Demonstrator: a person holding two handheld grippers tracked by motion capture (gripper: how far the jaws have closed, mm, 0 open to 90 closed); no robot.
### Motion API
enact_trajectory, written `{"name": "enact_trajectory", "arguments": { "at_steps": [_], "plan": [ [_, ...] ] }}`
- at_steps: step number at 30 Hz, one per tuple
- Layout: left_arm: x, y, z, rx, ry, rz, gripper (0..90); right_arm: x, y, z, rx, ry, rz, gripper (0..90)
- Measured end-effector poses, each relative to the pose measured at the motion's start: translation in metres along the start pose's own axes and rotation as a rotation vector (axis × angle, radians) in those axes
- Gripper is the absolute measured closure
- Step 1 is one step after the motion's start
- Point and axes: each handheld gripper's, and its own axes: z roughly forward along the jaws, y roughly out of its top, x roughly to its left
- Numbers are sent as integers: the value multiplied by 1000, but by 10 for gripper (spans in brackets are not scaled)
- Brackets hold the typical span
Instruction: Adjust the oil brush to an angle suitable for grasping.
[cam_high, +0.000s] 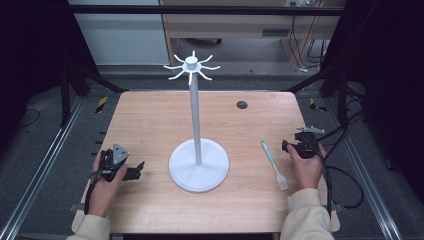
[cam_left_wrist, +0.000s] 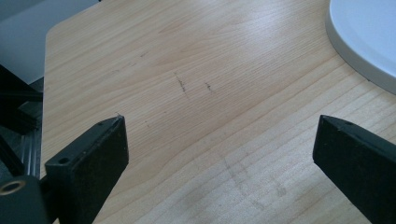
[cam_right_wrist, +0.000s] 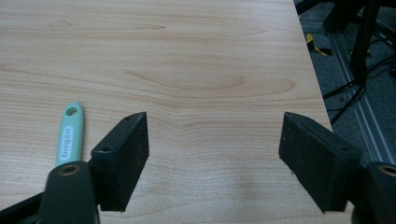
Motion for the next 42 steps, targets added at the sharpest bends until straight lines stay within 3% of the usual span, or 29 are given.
{"name": "enact_trajectory", "arguments": {
  "at_steps": [8,10,11,12,13,14,18,19,20,26,42],
  "plan": [
    [0,0,0,1,0,1,30,8,1,-1,-5,3,-53,384],
    [0,0,0,0,1,0,30,14,2,-1,6,21,-83,485],
    [0,0,0,0,2,2,30,14,2,-1,6,21,-83,485],
    [0,0,0,0,1,2,30,20,2,-2,9,41,-104,564],
    [0,0,0,-1,0,3,30,20,2,-2,9,41,-104,564],
    [0,0,0,-2,0,3,30,25,2,-4,2,69,-122,648],
    [0,0,0,1,-1,8,30,32,2,-5,10,99,-151,773],
    [0,0,0,0,0,7,30,32,2,-5,10,99,-151,773],
    [0,0,0,0,0,6,30,35,1,-4,26,130,-150,799],
    [0,0,0,2,1,8,30,42,-2,6,77,162,-177,836],
    [-2,0,1,5,0,13,30,50,-6,14,116,211,-219,900]
  ]
}}
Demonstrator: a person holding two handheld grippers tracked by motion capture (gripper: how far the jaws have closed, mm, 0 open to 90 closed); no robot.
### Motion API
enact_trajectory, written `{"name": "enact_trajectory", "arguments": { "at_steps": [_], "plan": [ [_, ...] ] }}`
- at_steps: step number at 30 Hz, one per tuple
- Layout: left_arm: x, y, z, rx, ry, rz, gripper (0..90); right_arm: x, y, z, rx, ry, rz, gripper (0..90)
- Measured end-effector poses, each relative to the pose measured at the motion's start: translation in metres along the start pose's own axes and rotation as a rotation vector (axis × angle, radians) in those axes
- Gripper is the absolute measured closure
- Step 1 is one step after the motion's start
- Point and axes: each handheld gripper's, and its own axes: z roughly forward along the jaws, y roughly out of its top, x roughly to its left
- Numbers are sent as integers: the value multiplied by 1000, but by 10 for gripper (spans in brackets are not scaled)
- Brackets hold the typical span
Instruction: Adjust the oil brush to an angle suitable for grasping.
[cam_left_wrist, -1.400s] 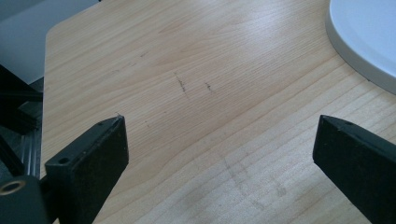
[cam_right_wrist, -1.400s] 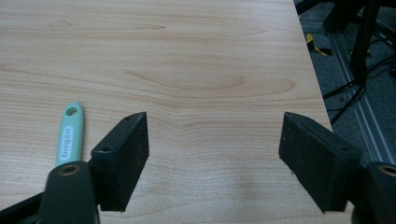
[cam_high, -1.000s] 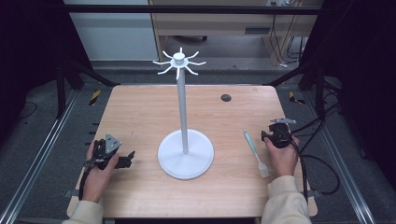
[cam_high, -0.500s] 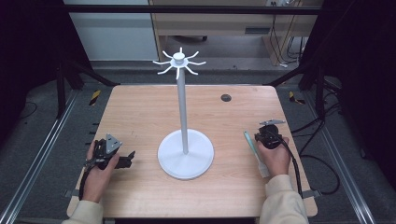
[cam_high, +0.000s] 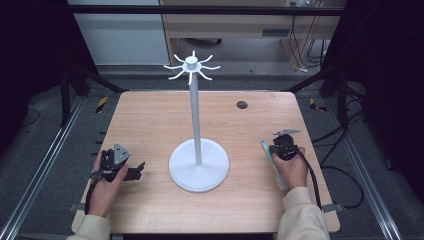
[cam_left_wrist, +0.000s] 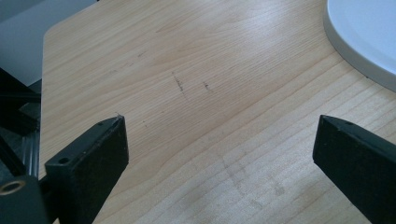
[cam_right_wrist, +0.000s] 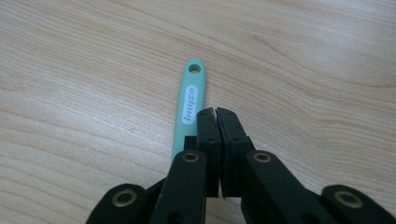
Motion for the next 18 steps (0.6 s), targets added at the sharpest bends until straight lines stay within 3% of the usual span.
{"name": "enact_trajectory", "arguments": {
  "at_steps": [10,18],
  "plan": [
    [-1,0,0,2,-4,6,30,1,0,1,-3,11,-3,900],
    [-1,0,1,5,-6,8,30,8,0,0,9,76,-26,900]
  ]
}}
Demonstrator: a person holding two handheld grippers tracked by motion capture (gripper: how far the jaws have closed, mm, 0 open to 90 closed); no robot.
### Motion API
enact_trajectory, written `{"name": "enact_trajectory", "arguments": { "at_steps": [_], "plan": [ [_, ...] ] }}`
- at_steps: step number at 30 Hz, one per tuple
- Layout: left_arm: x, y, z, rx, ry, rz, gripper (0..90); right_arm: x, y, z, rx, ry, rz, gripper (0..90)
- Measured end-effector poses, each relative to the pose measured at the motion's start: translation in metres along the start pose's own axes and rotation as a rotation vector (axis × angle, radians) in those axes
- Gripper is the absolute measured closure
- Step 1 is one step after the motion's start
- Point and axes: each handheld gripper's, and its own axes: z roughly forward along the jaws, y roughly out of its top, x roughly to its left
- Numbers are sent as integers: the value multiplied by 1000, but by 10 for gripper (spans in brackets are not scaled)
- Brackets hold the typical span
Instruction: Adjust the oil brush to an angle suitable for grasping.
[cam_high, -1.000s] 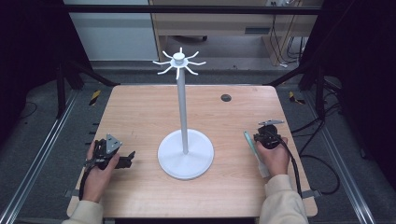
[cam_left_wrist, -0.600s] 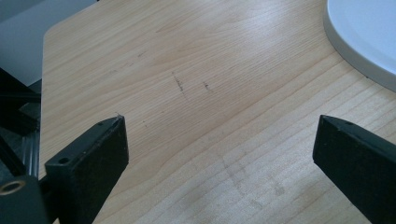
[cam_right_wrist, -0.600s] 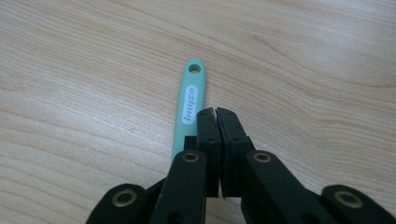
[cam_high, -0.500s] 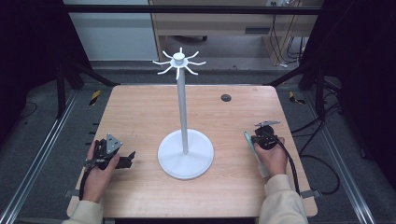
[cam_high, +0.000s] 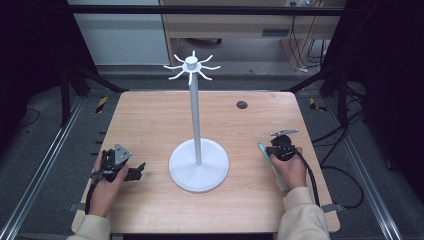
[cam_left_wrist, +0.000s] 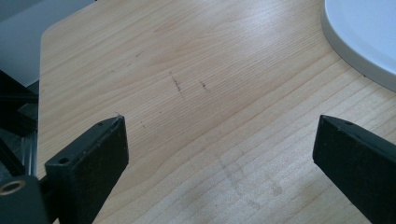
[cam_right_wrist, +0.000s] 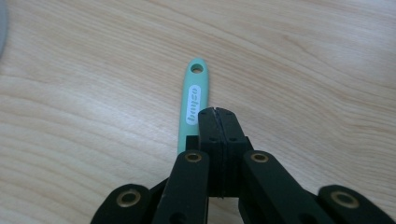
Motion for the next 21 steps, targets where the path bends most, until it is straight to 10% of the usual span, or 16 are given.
{"name": "enact_trajectory", "arguments": {
  "at_steps": [21],
  "plan": [
    [-1,0,0,5,-3,6,30,52,1,-8,59,126,-189,900]
  ]
}}
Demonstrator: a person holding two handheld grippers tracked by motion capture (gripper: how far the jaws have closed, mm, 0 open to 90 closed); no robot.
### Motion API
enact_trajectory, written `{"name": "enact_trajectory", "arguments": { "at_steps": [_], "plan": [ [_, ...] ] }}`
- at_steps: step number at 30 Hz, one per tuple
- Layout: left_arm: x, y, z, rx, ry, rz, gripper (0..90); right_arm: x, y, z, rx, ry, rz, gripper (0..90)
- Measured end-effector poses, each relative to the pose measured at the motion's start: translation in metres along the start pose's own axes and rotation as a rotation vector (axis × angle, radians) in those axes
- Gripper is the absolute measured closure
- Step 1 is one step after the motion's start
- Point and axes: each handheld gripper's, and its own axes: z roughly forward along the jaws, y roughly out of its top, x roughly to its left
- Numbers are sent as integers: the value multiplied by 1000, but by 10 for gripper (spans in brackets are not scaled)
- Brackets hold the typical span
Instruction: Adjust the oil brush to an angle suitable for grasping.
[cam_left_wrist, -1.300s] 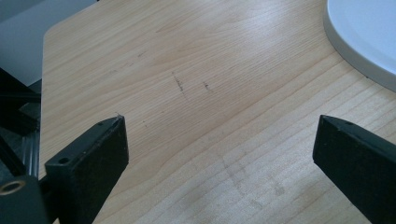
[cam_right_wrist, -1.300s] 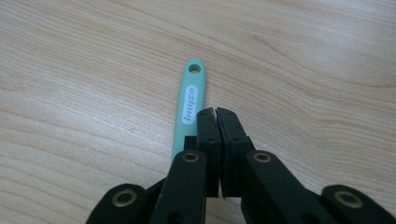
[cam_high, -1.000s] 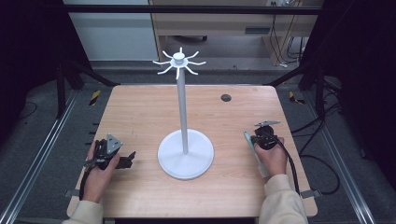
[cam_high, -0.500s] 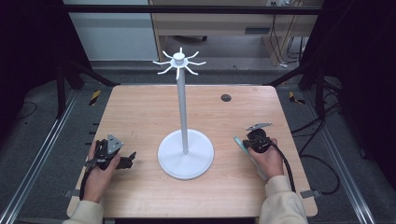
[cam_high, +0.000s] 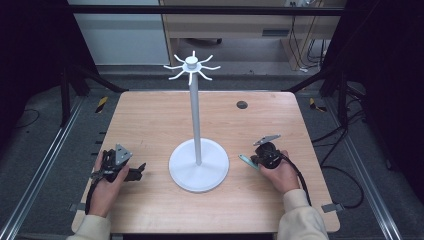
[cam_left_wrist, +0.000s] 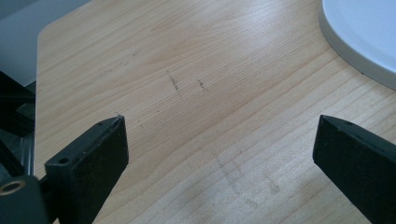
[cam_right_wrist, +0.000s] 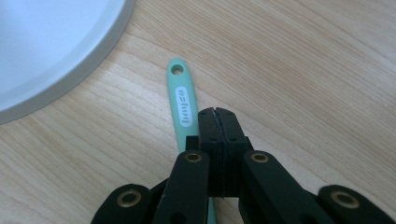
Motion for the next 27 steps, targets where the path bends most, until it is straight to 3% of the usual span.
{"name": "enact_trajectory", "arguments": {
  "at_steps": [5,9,11,18,27],
  "plan": [
    [-2,0,0,11,3,16,30,5,6,-13,-6,0,-21,900],
    [-1,-1,0,12,5,15,30,7,6,-25,63,-24,-73,900],
    [-1,-1,-1,11,7,15,30,6,6,-27,75,-23,-78,900],
    [-1,-1,-1,12,6,11,30,2,4,-35,201,-21,-127,849],
    [-1,-1,-1,15,8,11,29,1,5,-31,276,-11,-155,774]
  ]
}}
